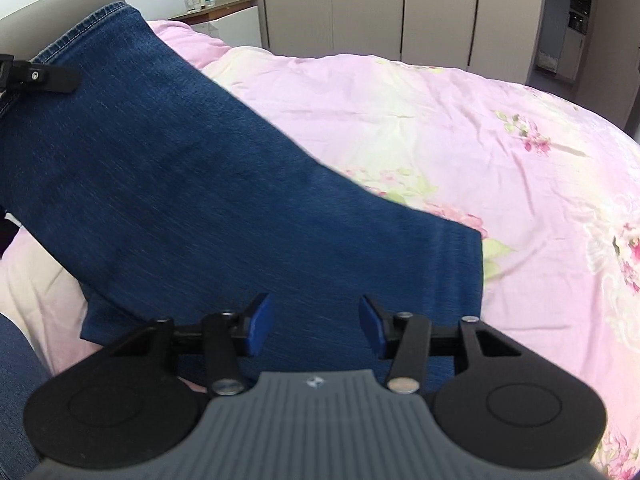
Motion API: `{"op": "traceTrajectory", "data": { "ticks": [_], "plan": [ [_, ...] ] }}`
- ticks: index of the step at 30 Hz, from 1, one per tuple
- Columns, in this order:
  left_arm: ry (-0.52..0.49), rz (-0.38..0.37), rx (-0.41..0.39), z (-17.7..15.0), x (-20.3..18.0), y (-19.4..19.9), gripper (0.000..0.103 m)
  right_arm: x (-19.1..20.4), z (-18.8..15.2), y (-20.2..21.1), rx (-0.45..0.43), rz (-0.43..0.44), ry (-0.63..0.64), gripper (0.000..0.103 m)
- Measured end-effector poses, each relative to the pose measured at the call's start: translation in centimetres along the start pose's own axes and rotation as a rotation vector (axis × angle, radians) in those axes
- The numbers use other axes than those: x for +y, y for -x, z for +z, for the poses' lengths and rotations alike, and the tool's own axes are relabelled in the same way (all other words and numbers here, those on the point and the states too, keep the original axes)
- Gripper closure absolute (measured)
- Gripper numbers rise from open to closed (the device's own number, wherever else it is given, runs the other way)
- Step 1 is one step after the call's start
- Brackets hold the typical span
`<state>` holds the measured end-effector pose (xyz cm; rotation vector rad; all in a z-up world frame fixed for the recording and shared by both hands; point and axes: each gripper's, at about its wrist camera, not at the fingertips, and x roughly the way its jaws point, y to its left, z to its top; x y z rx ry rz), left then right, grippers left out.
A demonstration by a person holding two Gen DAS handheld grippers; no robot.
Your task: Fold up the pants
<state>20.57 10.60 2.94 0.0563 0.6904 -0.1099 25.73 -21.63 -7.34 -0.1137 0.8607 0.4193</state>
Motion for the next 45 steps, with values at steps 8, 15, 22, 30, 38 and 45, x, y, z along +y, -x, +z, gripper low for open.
{"op": "traceTrajectory", "data": {
  "ticks": [8, 15, 22, 30, 38, 45],
  "plan": [
    [-0.037, 0.095, 0.102, 0.8, 8.6, -5.0, 0.098, 1.3, 1.3, -3.1, 0.041, -0.014, -0.011, 0.057],
    [0.088, 0.094, 0.224, -3.2, 14.3, -11.3, 0.098, -0.1, 2.1, -6.1, 0.087, -0.019, -0.06, 0.06],
    [0.135, 0.002, 0.147, -3.1, 16.6, -9.2, 0.098, -2.4, 2.6, -7.5, 0.092, -0.035, -0.091, 0.069],
    [0.137, 0.044, 0.218, -1.8, 19.7, -12.5, 0.098, -2.2, 3.7, -9.4, 0.084, -0.042, -0.065, 0.069],
    [0.142, 0.058, 0.341, -5.4, 21.1, -17.9, 0.096, -3.2, 5.1, -11.0, 0.051, -0.064, -0.097, 0.072],
    [0.138, 0.018, 0.338, -6.2, 22.0, -18.6, 0.084, -4.1, 5.6, -14.5, 0.117, -0.106, -0.074, 0.079]
  ]
}}
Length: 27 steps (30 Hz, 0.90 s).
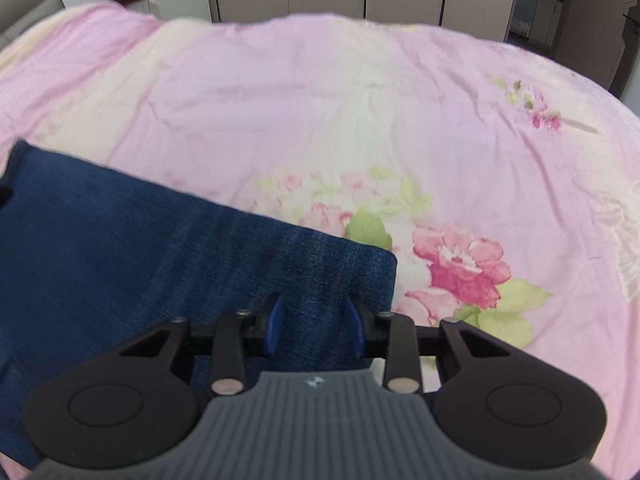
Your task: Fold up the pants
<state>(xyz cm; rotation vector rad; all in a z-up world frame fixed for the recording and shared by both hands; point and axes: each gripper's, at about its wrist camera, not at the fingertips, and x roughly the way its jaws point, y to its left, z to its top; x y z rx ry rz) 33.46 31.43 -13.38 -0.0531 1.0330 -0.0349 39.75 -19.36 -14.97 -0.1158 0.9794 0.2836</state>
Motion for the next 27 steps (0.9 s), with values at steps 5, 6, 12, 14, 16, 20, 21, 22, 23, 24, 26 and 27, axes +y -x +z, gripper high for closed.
{"op": "traceTrajectory", "data": {
  "ticks": [5, 6, 12, 14, 16, 20, 21, 22, 23, 24, 26, 27],
  "plan": [
    [-0.03, 0.069, -0.005, 0.1, 0.0, 1.2, 0.063, -0.3, -0.9, -2.2, 0.044, -0.01, -0.006, 0.081],
    [-0.029, 0.085, -0.006, 0.1, -0.1, 1.7, 0.062, -0.1, -0.8, -2.0, 0.048, -0.019, 0.0, 0.081],
    [-0.026, 0.096, -0.057, -0.7, -0.1, 6.5, 0.062, 0.6, -1.1, 2.9, 0.0, 0.016, -0.003, 0.076],
    [-0.052, 0.094, -0.069, -1.3, -0.7, 8.0, 0.062, 1.2, -2.1, 5.1, -0.023, 0.028, 0.01, 0.076],
    [-0.098, 0.104, -0.076, -1.8, -1.3, 9.3, 0.062, 1.8, -3.5, 7.1, -0.042, 0.036, 0.018, 0.076],
    [-0.185, 0.075, -0.063, -2.6, -2.4, 10.2, 0.065, 2.4, -7.0, 9.6, -0.055, 0.017, 0.025, 0.076],
    [-0.202, 0.072, -0.05, -2.7, -2.7, 9.8, 0.067, 2.5, -7.8, 9.7, -0.05, 0.017, 0.023, 0.076],
    [-0.212, 0.075, -0.036, -2.8, -2.9, 9.3, 0.068, 2.6, -8.5, 9.6, -0.038, 0.022, 0.016, 0.075],
    [-0.215, 0.078, -0.022, -3.0, -3.0, 8.5, 0.069, 2.6, -9.0, 9.4, -0.021, 0.023, 0.008, 0.075],
    [-0.215, 0.081, -0.003, -3.0, -3.0, 7.7, 0.071, 2.7, -9.5, 9.0, -0.004, 0.016, 0.007, 0.075],
    [-0.215, 0.097, 0.033, -3.4, -3.0, 6.0, 0.072, 3.0, -10.2, 8.2, 0.019, -0.001, 0.018, 0.074],
    [-0.217, 0.11, 0.056, -3.5, -3.0, 5.0, 0.075, 3.0, -10.4, 7.7, 0.034, -0.002, 0.012, 0.073]
  ]
}}
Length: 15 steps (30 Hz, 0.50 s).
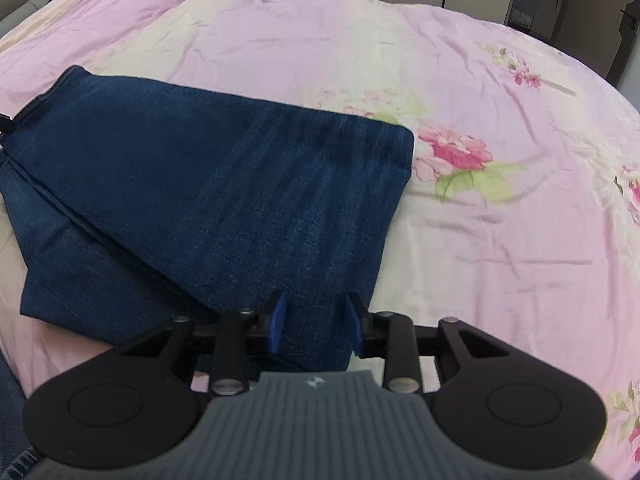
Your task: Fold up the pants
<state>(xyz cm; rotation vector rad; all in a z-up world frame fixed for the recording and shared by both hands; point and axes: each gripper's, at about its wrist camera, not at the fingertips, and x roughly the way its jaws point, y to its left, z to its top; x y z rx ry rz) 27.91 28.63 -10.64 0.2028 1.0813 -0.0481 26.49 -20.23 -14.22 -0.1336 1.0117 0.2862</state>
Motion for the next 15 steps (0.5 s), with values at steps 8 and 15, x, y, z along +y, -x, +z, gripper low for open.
{"op": "traceTrajectory", "data": {
  "ticks": [8, 15],
  "plan": [
    [0.049, 0.052, 0.041, 0.2, 1.2, -1.5, 0.069, -0.9, 0.4, -1.2, 0.064, 0.017, -0.025, 0.067],
    [0.31, 0.012, -0.009, -1.9, 5.8, 1.5, 0.027, -3.9, 1.4, 0.2, 0.033, 0.065, -0.198, 0.04]
  ]
}}
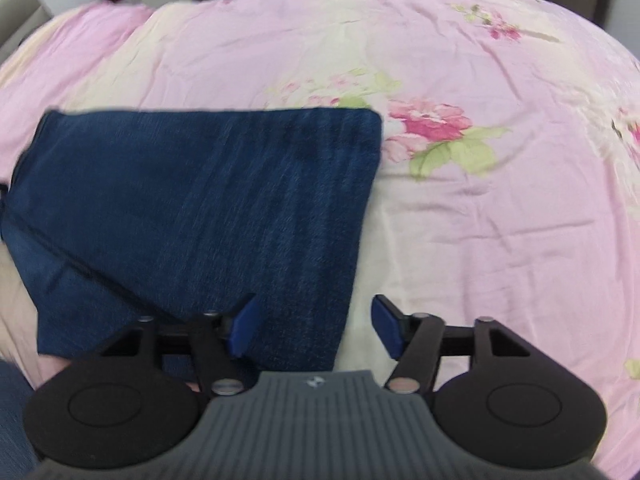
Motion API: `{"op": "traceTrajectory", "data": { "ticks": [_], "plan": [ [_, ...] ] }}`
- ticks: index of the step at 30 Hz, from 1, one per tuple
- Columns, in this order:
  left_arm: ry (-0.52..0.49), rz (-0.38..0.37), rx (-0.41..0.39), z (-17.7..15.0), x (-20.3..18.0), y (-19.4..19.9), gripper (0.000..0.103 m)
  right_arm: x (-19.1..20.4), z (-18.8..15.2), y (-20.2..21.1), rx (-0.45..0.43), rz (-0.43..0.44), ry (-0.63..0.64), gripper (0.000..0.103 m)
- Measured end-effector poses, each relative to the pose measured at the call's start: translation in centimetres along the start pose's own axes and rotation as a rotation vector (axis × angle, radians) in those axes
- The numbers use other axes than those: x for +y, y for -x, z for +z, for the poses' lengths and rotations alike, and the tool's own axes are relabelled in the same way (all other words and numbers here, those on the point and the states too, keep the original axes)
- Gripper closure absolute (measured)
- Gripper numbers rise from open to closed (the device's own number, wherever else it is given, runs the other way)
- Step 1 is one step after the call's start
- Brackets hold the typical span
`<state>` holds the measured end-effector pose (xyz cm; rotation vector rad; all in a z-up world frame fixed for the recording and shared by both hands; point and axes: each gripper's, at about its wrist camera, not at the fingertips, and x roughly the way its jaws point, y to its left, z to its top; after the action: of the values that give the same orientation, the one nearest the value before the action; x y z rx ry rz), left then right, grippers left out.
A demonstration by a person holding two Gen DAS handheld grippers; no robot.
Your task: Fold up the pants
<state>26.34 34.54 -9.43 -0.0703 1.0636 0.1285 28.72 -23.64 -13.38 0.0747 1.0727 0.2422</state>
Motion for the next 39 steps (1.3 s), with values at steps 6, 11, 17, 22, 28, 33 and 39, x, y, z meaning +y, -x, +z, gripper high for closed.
{"op": "traceTrajectory", "data": {
  "ticks": [6, 11, 17, 22, 28, 33, 39],
  "plan": [
    [0.302, -0.14, 0.017, -2.8, 3.4, 1.1, 0.017, -3.2, 0.4, -0.4, -0.017, 0.108, -0.248, 0.034],
    [0.547, -0.232, -0.005, -6.1, 5.2, 0.1, 0.016, -4.5, -0.4, -1.3, -0.01, 0.157, -0.362, 0.034],
    [0.745, -0.351, -0.055, -7.7, 5.2, -2.2, 0.015, -6.3, -1.2, -2.8, 0.001, 0.228, -0.485, 0.034],
    [0.748, -0.272, -0.057, -7.4, 4.2, -4.4, 0.012, -7.0, -1.1, -4.4, 0.01, 0.316, -0.548, 0.04],
    [0.722, -0.257, -0.069, -7.3, 3.9, -5.7, 0.028, -8.3, -1.6, -6.7, 0.007, 0.422, -0.652, 0.049],
    [0.692, -0.221, -0.074, -6.6, 3.3, -4.7, 0.058, -8.1, -1.1, -8.0, 0.016, 0.5, -0.685, 0.082],
    [0.609, -0.126, -0.042, -4.3, 1.4, -2.6, 0.074, -7.4, 1.5, -4.2, -0.043, 0.544, -0.659, 0.094]
  ]
}}
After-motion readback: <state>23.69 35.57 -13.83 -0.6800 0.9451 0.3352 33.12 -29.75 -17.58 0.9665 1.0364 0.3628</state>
